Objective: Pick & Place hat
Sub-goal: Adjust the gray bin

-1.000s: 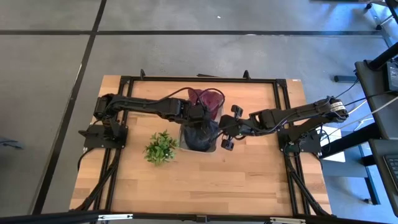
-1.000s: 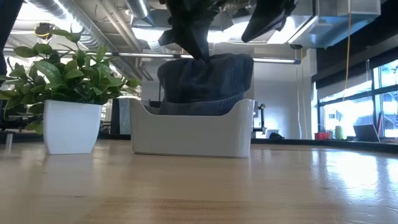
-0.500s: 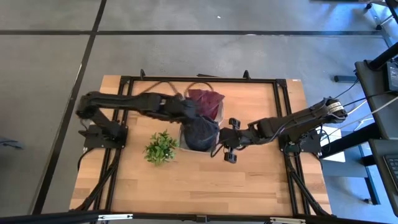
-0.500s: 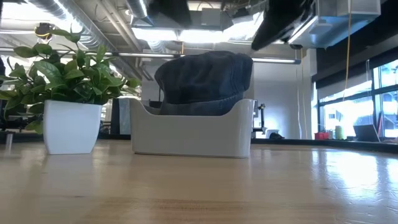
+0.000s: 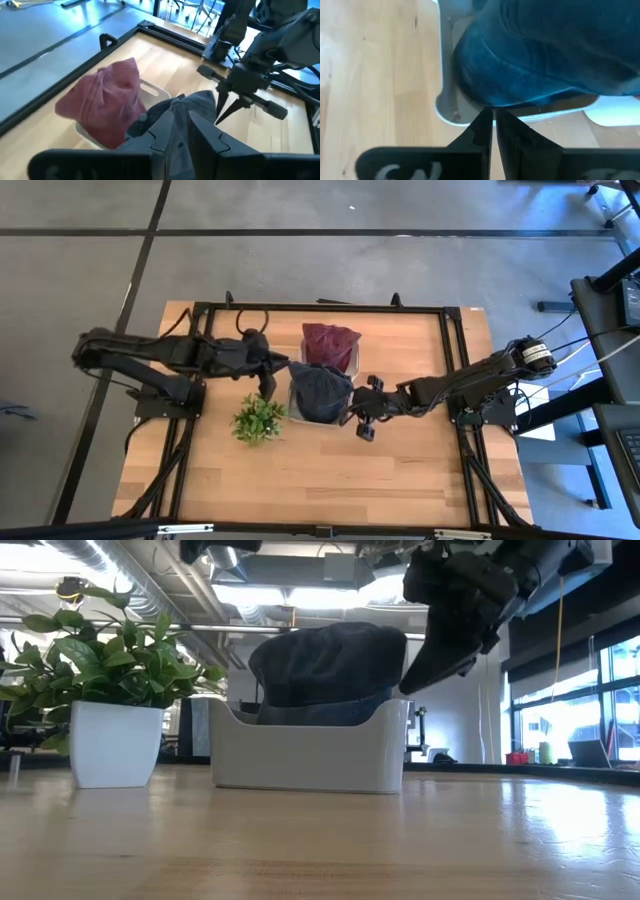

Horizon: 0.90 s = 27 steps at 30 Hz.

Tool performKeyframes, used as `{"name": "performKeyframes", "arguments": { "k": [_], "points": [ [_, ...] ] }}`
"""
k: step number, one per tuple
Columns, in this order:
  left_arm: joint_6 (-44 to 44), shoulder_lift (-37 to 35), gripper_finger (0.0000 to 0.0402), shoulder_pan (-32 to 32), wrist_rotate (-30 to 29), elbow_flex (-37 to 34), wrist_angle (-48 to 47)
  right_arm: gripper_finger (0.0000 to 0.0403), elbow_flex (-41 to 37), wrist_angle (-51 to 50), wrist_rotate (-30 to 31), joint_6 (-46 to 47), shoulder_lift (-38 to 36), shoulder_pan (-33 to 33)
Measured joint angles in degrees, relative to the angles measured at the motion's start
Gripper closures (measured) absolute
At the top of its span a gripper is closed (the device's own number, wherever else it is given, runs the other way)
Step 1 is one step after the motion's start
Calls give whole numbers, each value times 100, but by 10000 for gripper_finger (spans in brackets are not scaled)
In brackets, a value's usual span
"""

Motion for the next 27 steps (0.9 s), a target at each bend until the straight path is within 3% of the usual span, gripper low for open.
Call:
{"name": "performKeyframes", "arguments": {
  "k": [11,27],
  "points": [
    [-578,-184,353,16,1,-815,542,377,50,354,-32,-573,44,-208],
    [-563,-132,354,17,2,-822,587,377,56,165,-316,-570,383,-297]
  ]
}}
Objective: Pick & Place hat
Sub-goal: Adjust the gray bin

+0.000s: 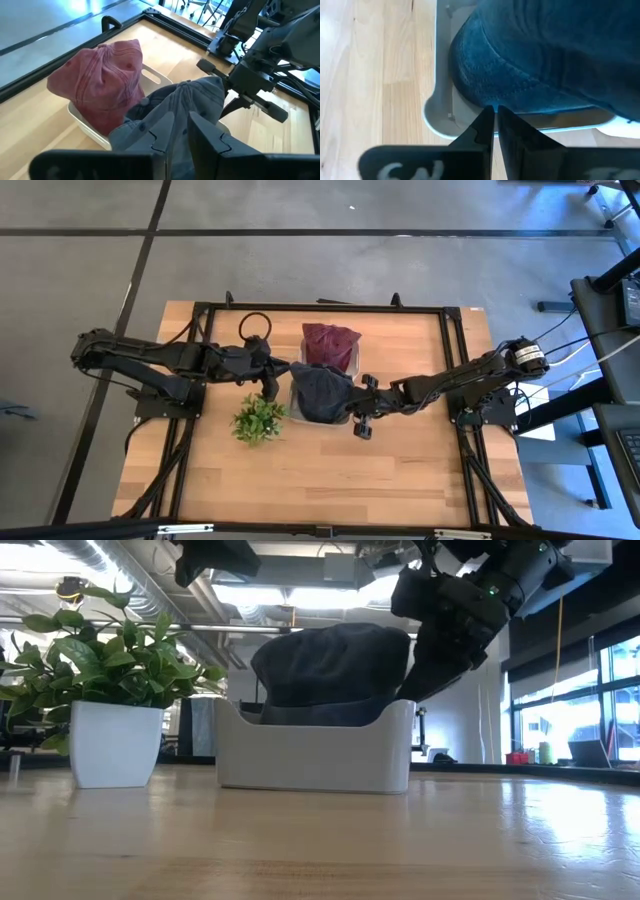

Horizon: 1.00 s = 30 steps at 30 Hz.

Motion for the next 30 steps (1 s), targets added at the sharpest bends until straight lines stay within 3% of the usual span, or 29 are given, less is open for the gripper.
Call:
{"name": "performKeyframes", "arguments": {
  "k": [11,30],
  "points": [
    [2,0,352,0,-4,2,17,377,0,-676,36,299,-211,-22],
    [2,0,354,0,39,2,33,377,0,-705,128,878,-215,218]
  ]
}}
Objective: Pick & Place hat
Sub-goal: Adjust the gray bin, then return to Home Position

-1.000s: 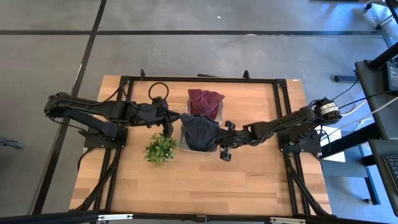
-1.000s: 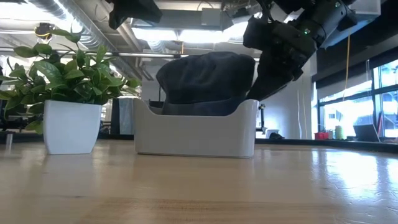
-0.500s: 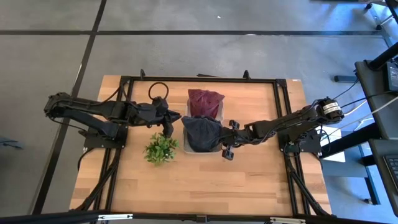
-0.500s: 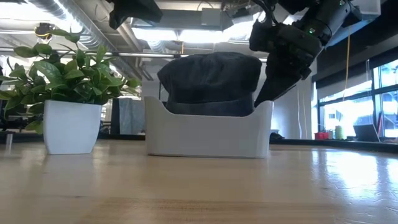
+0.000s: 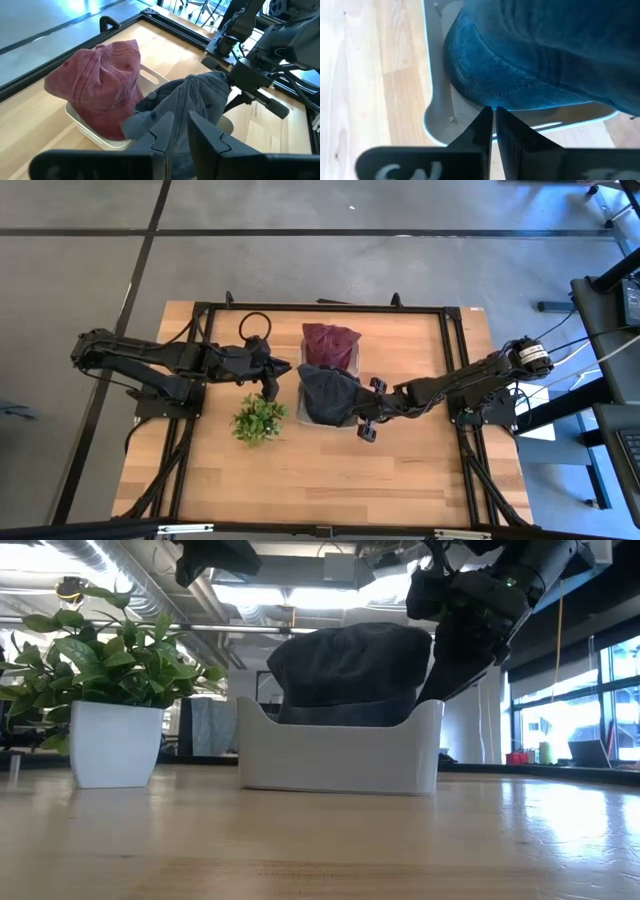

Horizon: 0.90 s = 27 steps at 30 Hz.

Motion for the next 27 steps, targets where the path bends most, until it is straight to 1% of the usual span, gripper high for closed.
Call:
{"name": "performKeyframes", "arguments": {
  "k": [4,9,13,17,18,20,22,25,27],
  "points": [
    [7,0,351,0,0,0,0,377,-3,37,128,0,6,-4],
    [216,0,351,0,-34,0,0,377,27,259,176,-44,7,-4],
    [282,0,354,0,-37,0,1,377,209,263,184,-377,7,-4],
    [723,-202,353,0,-36,13,-181,377,622,243,-78,-745,-182,72],
    [840,-318,352,0,-8,36,-363,377,718,245,-91,-778,-305,127],
    [705,-583,350,-21,139,57,-726,377,837,228,-99,-896,-621,224],
    [753,-931,350,-178,25,-40,-867,377,760,95,-111,-954,-1107,342],
    [1086,-1688,352,-572,111,-410,-679,377,370,47,-72,-1027,-2029,551],
    [1310,-2223,354,-801,332,-811,-154,377,-1,70,176,-848,-2669,698]
  ]
}}
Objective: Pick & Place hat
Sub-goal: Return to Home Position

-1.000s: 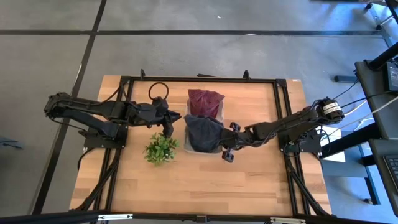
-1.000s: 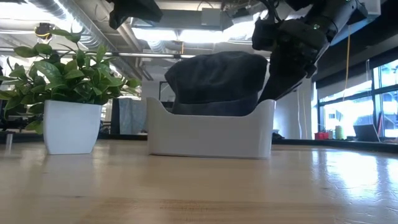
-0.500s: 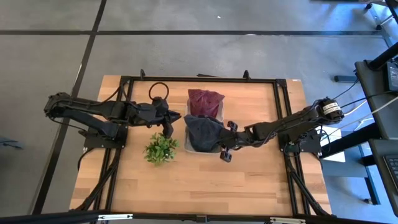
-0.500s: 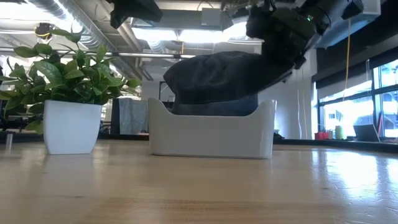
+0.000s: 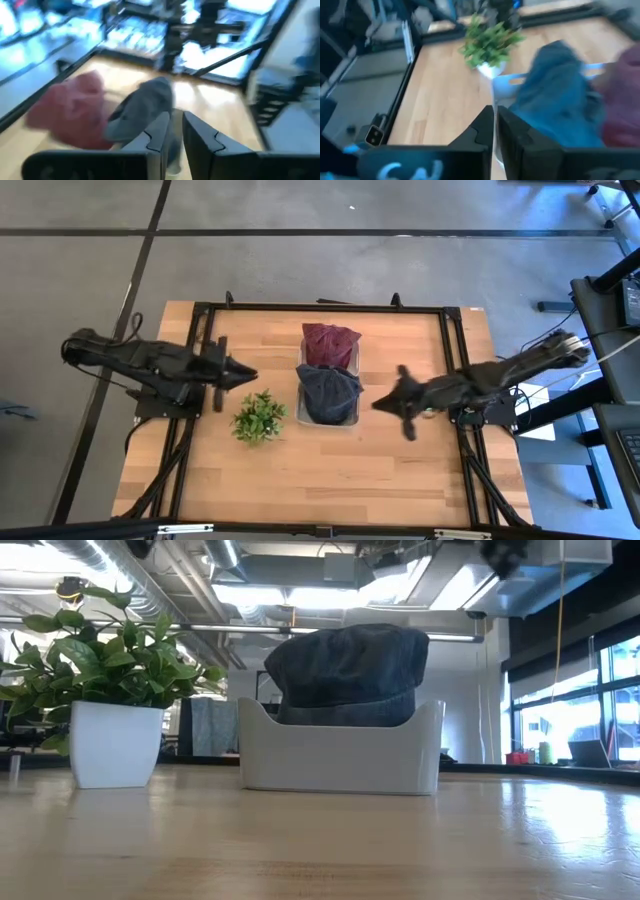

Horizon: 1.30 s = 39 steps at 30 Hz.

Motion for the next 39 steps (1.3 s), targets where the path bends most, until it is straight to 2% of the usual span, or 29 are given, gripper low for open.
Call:
{"name": "performKeyframes", "arguments": {
  "k": [4,6,8,11,20,26,30,35,39],
  "points": [
    [215,-965,353,-487,194,-941,759,377,-882,42,655,242,-1269,334],
    [230,-1349,351,-646,194,-1279,781,377,-1289,-107,799,75,-1859,433],
    [189,-1633,350,-727,39,-1578,819,377,-1628,-235,789,-89,-2368,439],
    [-87,-1818,351,-747,-253,-2030,915,377,-2092,156,724,339,-2899,437],
    [170,-2555,352,-570,23,-3375,2791,377,-3114,658,155,363,-4048,417],
    [-24,-3441,351,-297,65,-3617,2118,377,-3505,821,8,241,-4845,415],
    [347,-3962,350,-132,80,-3742,2138,377,-3542,701,8,77,-5419,413],
    [368,-3911,353,82,234,-4011,2533,377,-3540,640,14,-283,-5973,413],
    [362,-3954,354,238,572,-4459,3170,377,-3540,587,110,-507,-6025,413]
  ]
}}
